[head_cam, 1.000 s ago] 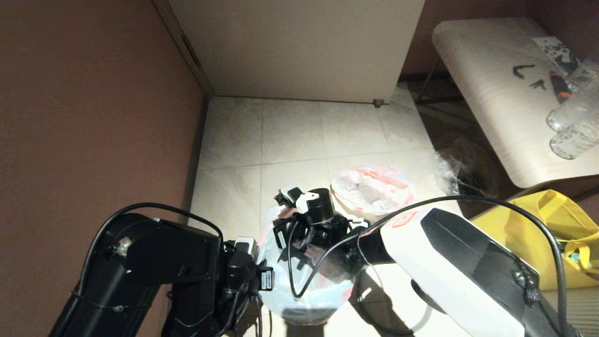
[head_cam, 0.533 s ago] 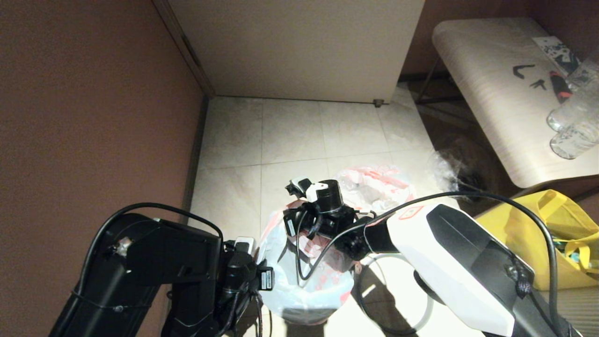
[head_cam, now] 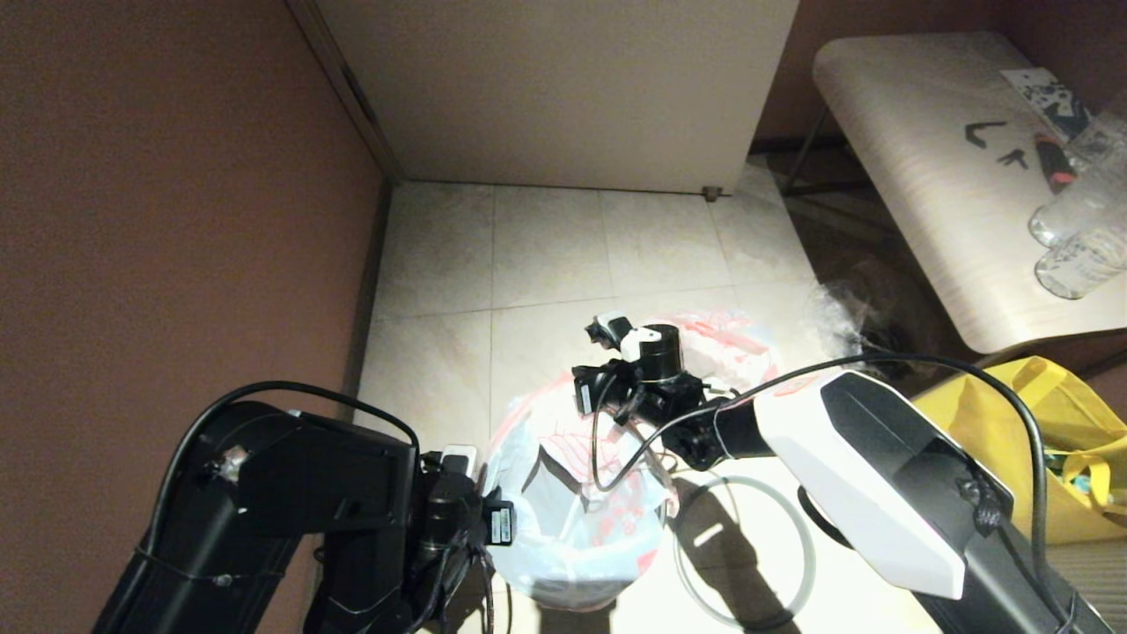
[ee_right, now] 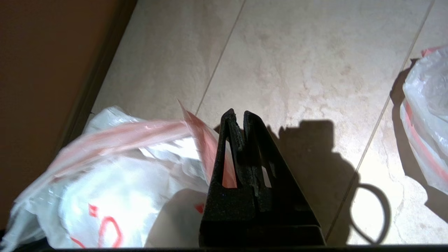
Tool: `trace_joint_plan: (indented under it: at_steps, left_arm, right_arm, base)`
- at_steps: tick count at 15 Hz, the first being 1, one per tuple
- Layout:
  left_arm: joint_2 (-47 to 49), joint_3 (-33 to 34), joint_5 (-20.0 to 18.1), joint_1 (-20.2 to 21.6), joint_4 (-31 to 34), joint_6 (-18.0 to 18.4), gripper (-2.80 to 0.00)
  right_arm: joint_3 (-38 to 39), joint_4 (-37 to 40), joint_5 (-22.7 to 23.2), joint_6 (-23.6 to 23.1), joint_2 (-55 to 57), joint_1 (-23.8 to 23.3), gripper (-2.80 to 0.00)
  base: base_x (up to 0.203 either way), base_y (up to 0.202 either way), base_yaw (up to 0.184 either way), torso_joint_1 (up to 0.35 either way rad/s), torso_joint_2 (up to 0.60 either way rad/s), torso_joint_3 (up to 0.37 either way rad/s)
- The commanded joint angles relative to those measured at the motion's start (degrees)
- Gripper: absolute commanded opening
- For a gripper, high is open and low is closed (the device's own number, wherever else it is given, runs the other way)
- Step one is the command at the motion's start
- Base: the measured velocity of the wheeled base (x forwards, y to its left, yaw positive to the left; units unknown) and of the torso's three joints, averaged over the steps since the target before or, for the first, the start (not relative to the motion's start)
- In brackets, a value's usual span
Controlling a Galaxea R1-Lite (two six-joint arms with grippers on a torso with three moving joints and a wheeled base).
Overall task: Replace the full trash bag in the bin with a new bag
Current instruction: Put the new garbage bag on the trash can
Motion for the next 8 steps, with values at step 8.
trace_joint_plan:
  at_steps: [8]
  left_arm:
    - [-3.88, -3.26, 4.89, 1.13, -0.49, -0.12, -2.80]
  right_arm:
    - [12.07, -0.09, -3.21, 1.51, -13.33, -1.14, -2.80]
  base:
    - [0.000, 0.000, 0.000, 0.000, 0.00, 0.000]
